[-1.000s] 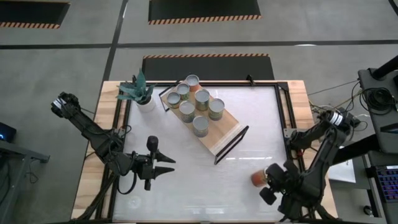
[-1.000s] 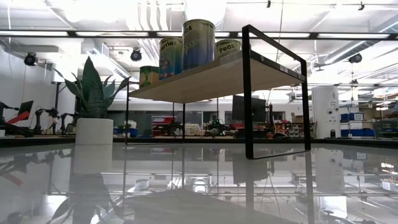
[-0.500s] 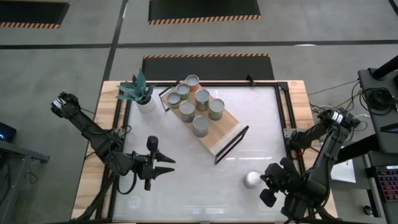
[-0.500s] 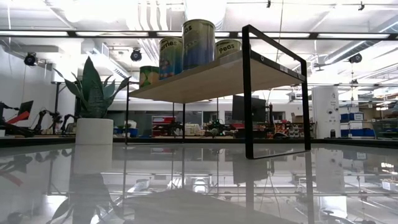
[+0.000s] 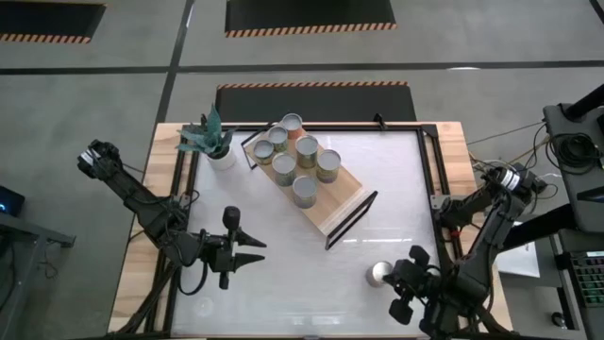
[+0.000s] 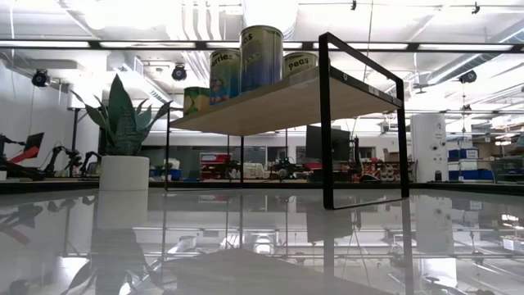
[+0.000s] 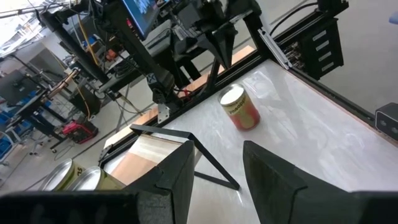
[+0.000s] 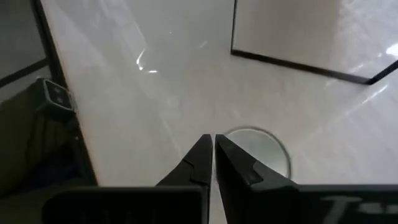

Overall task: Pick and place cans onto a shelf
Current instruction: Put the canned pineapple on the shelf

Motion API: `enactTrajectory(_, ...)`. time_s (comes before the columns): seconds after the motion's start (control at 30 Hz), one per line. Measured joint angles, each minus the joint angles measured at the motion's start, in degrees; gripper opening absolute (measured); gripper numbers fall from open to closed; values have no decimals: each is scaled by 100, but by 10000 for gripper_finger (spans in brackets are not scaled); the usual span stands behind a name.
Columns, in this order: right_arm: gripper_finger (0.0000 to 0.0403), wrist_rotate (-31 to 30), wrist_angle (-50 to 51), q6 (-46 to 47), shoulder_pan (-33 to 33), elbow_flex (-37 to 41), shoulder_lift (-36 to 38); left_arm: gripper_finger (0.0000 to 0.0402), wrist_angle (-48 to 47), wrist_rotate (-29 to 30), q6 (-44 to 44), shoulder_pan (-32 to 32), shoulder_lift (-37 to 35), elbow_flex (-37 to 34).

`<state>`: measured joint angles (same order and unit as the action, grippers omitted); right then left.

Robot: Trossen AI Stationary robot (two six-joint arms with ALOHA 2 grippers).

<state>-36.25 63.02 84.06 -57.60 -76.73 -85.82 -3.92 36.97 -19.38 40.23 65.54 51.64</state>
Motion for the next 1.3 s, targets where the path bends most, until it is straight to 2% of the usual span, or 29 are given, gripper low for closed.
enactTrajectory(0.13, 27, -68, 2, -55, 64, 153, 0, 120, 2, -2, 40, 0, 0, 0)
enactTrajectory(0.23, 64, 31, 16, 37, 202, 253, 0, 120, 3, -2, 44, 0, 0, 0)
enactTrajectory(0.63, 302, 498, -17, -687, 437, 364, -78, 120, 0, -7, 107, 0, 0, 0)
enactTrajectory(0.77, 362, 701, -33, -1086, 441, 389, -331, 120, -8, -7, 148, 0, 0, 0)
enactTrajectory(0.97, 381, 998, 68, -1215, 439, 392, -698, 120, -11, -7, 170, 0, 0, 0)
enactTrajectory(1.3, 382, 1082, 290, -903, 441, 392, -634, 120, -11, -7, 176, 0, 0, 0)
